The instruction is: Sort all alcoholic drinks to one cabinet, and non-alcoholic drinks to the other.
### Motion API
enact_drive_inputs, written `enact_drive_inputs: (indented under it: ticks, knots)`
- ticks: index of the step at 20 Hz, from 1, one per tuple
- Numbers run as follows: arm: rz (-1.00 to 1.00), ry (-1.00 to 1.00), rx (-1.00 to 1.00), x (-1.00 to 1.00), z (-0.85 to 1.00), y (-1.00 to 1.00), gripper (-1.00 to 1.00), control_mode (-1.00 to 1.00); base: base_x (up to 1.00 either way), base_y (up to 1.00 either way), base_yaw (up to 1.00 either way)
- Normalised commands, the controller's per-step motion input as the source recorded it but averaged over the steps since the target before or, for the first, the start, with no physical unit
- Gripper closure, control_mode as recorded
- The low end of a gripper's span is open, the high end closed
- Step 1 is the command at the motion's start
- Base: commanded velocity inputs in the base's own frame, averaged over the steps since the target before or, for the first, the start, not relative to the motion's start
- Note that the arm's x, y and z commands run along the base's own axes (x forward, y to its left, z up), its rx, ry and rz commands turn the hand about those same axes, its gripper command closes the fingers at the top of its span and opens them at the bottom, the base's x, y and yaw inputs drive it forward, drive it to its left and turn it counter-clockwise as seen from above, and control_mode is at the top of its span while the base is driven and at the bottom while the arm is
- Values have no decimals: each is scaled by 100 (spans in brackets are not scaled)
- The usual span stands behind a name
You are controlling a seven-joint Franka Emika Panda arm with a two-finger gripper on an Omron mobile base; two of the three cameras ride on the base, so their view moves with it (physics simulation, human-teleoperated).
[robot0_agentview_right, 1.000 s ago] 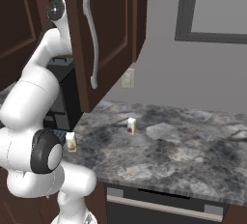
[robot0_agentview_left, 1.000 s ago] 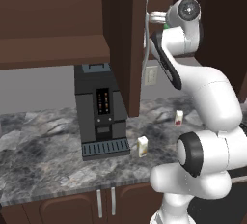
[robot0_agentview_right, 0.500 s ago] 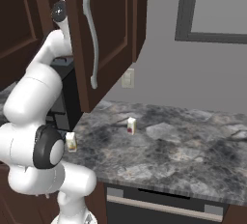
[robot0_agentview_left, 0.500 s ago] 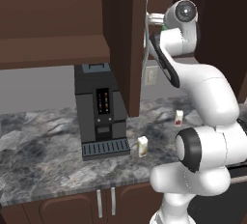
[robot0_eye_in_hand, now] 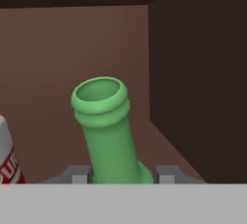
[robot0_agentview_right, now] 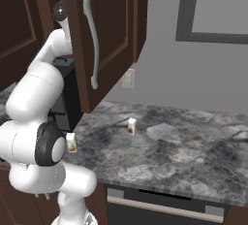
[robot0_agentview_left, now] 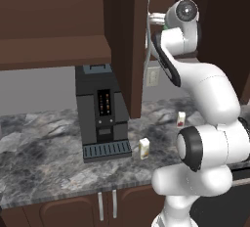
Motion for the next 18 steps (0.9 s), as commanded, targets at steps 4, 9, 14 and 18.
enact_drive_inputs:
  ticks: [4, 9, 14, 18]
  knots:
    - [0, 0, 0, 25, -14, -1, 100, -100, 0, 0, 0]
    - [0, 0, 0, 23, -17, -1, 100, -100, 0, 0, 0]
    - [0, 0, 0, 12, -10, 0, 100, -100, 0, 0, 0]
    - [0, 0, 0, 9, -11, 0, -100, -100, 0, 0, 0]
